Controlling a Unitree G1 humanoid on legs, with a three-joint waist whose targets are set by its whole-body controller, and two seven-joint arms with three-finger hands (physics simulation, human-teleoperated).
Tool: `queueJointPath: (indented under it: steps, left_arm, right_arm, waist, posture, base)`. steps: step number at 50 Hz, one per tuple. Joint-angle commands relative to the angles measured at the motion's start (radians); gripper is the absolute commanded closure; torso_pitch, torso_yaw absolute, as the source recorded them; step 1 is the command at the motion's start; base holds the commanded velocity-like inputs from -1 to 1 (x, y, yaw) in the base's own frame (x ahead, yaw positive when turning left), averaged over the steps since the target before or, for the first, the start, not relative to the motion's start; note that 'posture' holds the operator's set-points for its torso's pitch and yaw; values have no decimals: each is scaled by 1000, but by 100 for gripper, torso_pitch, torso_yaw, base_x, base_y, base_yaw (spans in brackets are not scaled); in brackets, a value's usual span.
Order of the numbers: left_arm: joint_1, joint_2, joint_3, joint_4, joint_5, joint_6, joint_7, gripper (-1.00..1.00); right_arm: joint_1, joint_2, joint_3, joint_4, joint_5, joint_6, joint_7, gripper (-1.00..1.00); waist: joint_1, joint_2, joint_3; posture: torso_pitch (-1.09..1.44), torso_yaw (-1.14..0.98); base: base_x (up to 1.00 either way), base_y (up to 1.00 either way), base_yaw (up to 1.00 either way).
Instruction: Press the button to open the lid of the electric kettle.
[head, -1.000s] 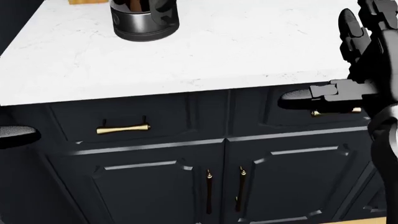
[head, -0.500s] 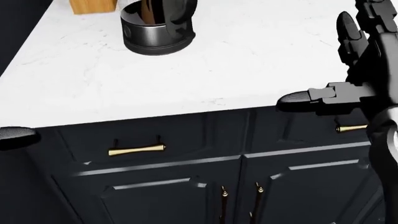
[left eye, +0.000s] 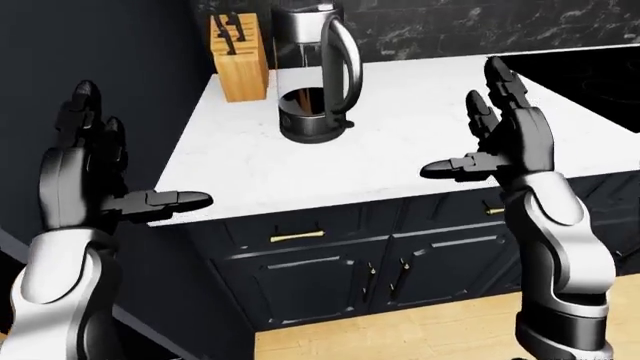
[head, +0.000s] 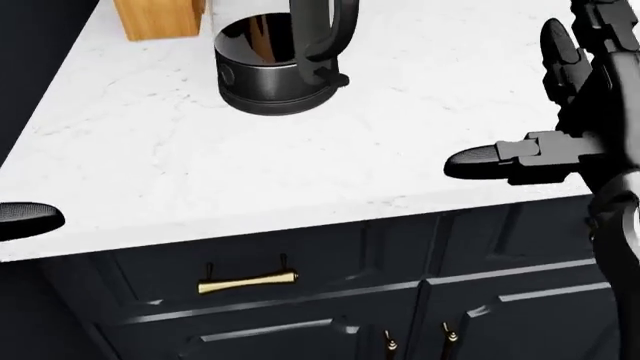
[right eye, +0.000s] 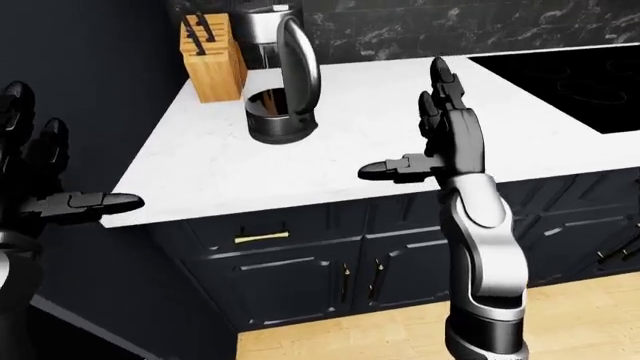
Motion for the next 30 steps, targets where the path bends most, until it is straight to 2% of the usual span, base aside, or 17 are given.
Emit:
queueJointPath:
  steps: [1, 5, 8, 9, 10, 11, 13, 16, 18, 19, 20, 21, 23, 26, 30]
  left_arm:
    - [-33, 17, 3, -47, -5, -26, -3, -100]
    - [-39, 25, 14, -54, -10, -16, -5, -100]
    - [-49, 35, 16, -65, -16, -1, -3, -100]
    - [-49, 35, 16, -65, -16, -1, -3, -100]
    - [-49, 36, 15, -67, -16, 0, -3, -100]
    - [-50, 37, 14, -72, -17, 5, -4, -100]
    - [-54, 41, 15, -77, -19, 12, -6, -100]
    - [-57, 43, 17, -77, -19, 14, -7, -100]
    - [-58, 45, 19, -78, -19, 16, -7, -100]
    - [-59, 46, 20, -78, -20, 17, -7, -100]
    - [-59, 47, 20, -78, -20, 18, -7, -100]
    - [-61, 46, 22, -78, -21, 18, -6, -100]
    - [-62, 47, 21, -79, -22, 20, -4, -100]
    - [-63, 50, 23, -79, -24, 22, -5, -100]
    - [-71, 58, 24, -82, -27, 30, -5, -100]
  right_arm:
    - [-36, -19, -25, -42, -2, -37, -10, -100]
    - [-43, -25, -30, -42, 4, -32, -13, -100]
    - [-49, -33, -35, -38, 10, -31, -17, -100]
    - [-49, -34, -36, -37, 11, -31, -17, -100]
    - [-50, -36, -37, -36, 12, -31, -18, -100]
    - [-54, -39, -39, -34, 15, -30, -19, -100]
    - [-57, -44, -42, -30, 19, -30, -21, -100]
    - [-61, -47, -43, -26, 22, -31, -25, -100]
    - [-63, -50, -44, -25, 25, -30, -27, -100]
    - [-64, -51, -45, -24, 26, -31, -28, -100]
    - [-64, -52, -45, -24, 27, -31, -28, -100]
    - [-64, -53, -44, -24, 28, -30, -29, -100]
    - [-66, -54, -44, -24, 29, -30, -30, -100]
    - [-69, -56, -44, -24, 31, -28, -32, -100]
    - [-82, -67, -52, -17, 39, -23, -35, -100]
  waist:
    - [-4, -3, -21]
    - [1, -48, -13]
    - [4, -110, -20]
    - [-5, -69, -22]
    - [-1, -89, -21]
    - [-4, -93, -23]
    - [-6, -85, -29]
    - [-10, -51, -12]
    - [-15, -17, -9]
    - [-19, 10, -15]
    - [-20, 53, -29]
    - [-11, 32, -33]
    - [-8, 36, -18]
    - [-1, 6, -24]
    - [3, -33, -15]
  posture:
    - [0, 0]
    - [0, 0]
    - [0, 0]
    - [0, 0]
    - [0, 0]
    - [0, 0]
    - [0, 0]
    - [0, 0]
    - [0, 0]
    - [0, 0]
    - [0, 0]
    - [0, 0]
    - [0, 0]
    - [0, 0]
    - [0, 0]
  base:
    - [14, 15, 0]
    - [14, 14, 0]
    - [14, 14, 0]
    - [14, 15, 0]
    - [13, 16, 0]
    - [13, 15, 0]
    - [14, 14, 0]
    - [15, 13, 0]
    - [14, 11, 0]
    - [15, 9, 0]
    - [14, 9, 0]
    - [15, 7, 0]
    - [14, 6, 0]
    - [14, 7, 0]
    - [14, 6, 0]
